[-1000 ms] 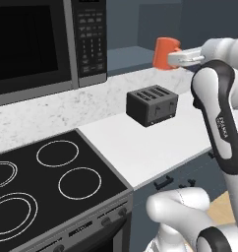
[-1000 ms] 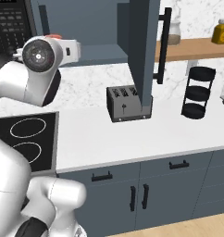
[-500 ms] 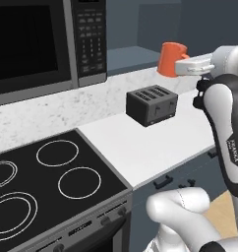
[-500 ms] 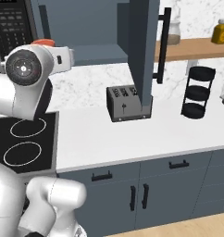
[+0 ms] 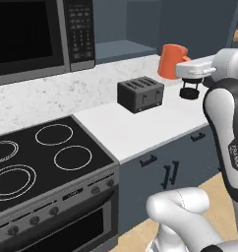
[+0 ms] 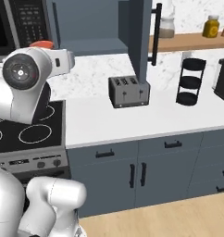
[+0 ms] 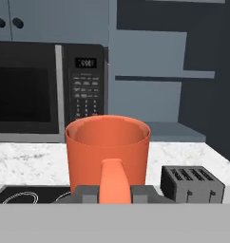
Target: Gather all objects into one cabinet and sort the glasses and bowls to opposite sides.
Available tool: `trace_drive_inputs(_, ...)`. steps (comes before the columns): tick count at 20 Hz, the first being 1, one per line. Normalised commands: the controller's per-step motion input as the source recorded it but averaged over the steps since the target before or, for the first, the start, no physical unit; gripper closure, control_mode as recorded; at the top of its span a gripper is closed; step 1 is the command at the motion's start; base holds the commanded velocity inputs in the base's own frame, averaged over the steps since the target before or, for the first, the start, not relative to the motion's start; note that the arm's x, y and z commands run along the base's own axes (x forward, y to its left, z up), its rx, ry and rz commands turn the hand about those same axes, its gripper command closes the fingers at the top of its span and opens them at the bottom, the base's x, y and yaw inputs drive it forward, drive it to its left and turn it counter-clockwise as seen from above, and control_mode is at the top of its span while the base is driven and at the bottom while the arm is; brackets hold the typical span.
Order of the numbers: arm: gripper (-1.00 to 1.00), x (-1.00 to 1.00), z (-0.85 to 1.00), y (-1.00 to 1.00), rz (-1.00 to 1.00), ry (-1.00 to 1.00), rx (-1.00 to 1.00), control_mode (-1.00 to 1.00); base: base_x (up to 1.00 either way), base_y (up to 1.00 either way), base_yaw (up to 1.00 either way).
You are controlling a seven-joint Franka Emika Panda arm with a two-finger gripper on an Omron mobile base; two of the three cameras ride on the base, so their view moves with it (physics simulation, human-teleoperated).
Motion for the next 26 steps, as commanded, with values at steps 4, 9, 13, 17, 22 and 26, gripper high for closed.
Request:
trace_drive_inputs(4,1.00,0.00,0.00,0.00,0.00,0.00,0.00,1.00,-0.70,0.00,0.08)
trace_drive_inputs(9,1.00,0.00,0.00,0.00,0.00,0.00,0.00,1.00,-0.63,0.00,0.16)
trace_drive_inputs(13,1.00,0.00,0.00,0.00,0.00,0.00,0.00,1.00,-0.61,0.03,0.20)
trace_drive_inputs(17,1.00,0.00,0.00,0.00,0.00,0.00,0.00,1.00,-0.60,0.08,0.21)
trace_drive_inputs(22,1.00,0.00,0.00,0.00,0.00,0.00,0.00,1.00,-0.66,0.19,0.29)
trace_drive_inputs(26,1.00,0.00,0.00,0.00,0.00,0.00,0.00,1.00,-0.68,0.41,0.38)
